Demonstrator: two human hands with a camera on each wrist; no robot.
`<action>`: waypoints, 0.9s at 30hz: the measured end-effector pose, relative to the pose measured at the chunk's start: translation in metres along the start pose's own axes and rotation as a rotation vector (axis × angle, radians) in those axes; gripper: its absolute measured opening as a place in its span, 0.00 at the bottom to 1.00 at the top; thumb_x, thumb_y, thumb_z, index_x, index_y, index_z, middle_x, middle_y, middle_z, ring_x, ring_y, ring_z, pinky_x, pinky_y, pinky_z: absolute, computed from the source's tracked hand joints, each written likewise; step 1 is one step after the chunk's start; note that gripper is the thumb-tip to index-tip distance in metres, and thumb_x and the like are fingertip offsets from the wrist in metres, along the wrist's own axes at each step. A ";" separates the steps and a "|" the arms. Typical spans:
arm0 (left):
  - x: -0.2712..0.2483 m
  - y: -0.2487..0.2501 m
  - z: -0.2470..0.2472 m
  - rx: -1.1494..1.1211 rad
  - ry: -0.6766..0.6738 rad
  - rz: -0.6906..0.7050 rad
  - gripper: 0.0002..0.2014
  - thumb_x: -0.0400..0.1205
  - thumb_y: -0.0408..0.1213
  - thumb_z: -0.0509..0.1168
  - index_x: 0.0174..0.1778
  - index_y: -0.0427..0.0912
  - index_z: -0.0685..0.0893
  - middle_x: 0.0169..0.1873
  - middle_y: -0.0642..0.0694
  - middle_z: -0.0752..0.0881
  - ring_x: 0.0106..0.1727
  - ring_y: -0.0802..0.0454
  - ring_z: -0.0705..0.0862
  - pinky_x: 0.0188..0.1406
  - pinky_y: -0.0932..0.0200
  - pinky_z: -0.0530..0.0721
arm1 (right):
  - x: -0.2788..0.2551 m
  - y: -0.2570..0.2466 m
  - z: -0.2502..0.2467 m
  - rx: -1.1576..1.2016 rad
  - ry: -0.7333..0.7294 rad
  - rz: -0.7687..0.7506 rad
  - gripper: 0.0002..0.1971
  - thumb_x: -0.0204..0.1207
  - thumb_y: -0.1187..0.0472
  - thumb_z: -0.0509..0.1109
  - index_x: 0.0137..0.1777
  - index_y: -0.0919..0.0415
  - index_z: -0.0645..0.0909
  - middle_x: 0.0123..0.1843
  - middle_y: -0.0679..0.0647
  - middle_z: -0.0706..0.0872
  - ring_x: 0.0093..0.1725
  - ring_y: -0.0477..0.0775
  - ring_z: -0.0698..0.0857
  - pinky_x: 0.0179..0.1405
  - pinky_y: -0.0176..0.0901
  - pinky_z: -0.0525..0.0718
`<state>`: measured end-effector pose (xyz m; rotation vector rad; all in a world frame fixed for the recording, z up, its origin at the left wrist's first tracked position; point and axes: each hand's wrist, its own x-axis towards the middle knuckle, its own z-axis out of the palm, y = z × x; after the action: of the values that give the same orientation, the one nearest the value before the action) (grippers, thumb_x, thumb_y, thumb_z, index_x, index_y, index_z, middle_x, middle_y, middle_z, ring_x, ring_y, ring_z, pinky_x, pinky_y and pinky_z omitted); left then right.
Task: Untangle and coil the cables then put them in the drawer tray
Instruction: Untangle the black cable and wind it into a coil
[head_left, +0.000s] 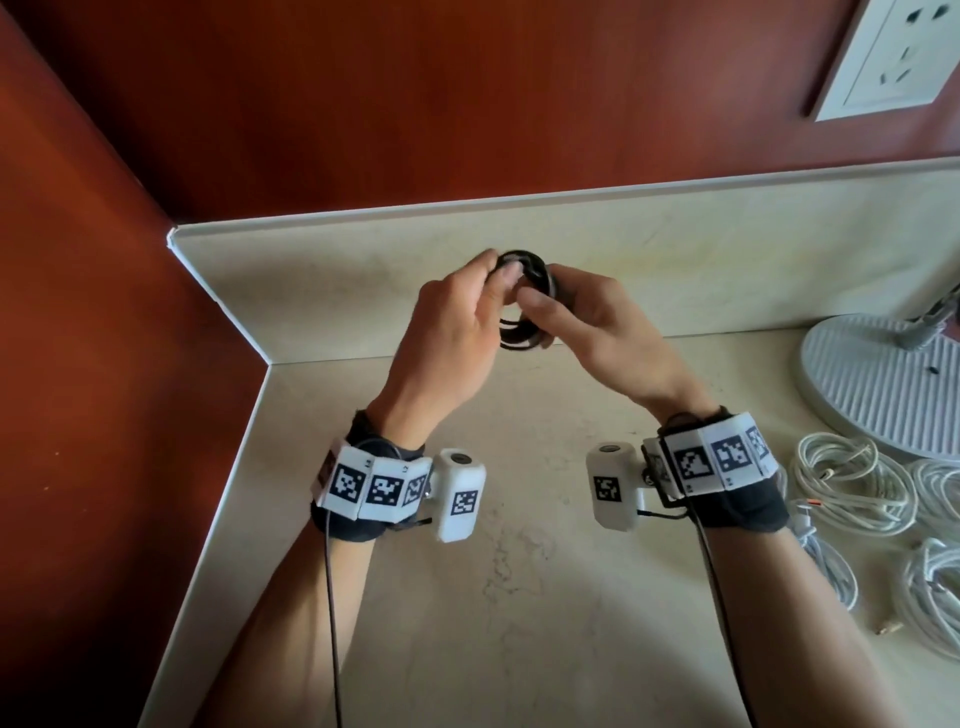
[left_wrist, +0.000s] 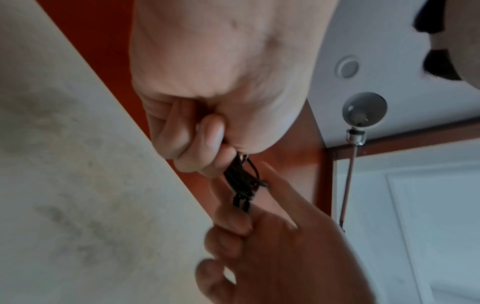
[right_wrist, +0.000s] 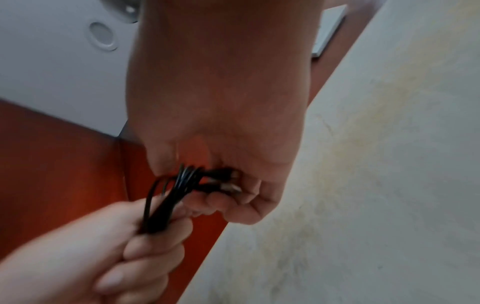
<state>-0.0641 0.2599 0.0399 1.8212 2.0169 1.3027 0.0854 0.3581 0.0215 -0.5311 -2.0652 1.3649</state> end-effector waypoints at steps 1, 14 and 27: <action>0.002 -0.003 -0.004 -0.012 0.037 -0.014 0.13 0.94 0.42 0.55 0.48 0.45 0.81 0.33 0.56 0.82 0.35 0.61 0.82 0.33 0.66 0.75 | -0.001 0.001 -0.003 0.054 -0.026 0.005 0.20 0.89 0.50 0.63 0.58 0.69 0.83 0.39 0.61 0.79 0.41 0.54 0.77 0.45 0.59 0.77; 0.010 -0.020 -0.018 -0.304 0.109 -0.235 0.20 0.94 0.49 0.54 0.35 0.49 0.70 0.25 0.57 0.66 0.24 0.54 0.65 0.24 0.59 0.62 | 0.004 -0.003 0.023 0.654 0.132 0.059 0.05 0.89 0.70 0.61 0.60 0.68 0.78 0.46 0.61 0.88 0.35 0.53 0.77 0.37 0.41 0.77; 0.013 -0.036 -0.032 -0.042 0.328 -0.297 0.21 0.93 0.47 0.53 0.37 0.39 0.73 0.26 0.50 0.70 0.28 0.51 0.71 0.32 0.40 0.80 | -0.001 -0.012 0.020 0.419 0.163 -0.023 0.05 0.84 0.78 0.69 0.56 0.72 0.81 0.47 0.69 0.92 0.35 0.57 0.88 0.39 0.45 0.87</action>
<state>-0.1142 0.2586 0.0419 1.2902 2.2872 1.6136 0.0729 0.3388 0.0269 -0.4178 -1.5906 1.6248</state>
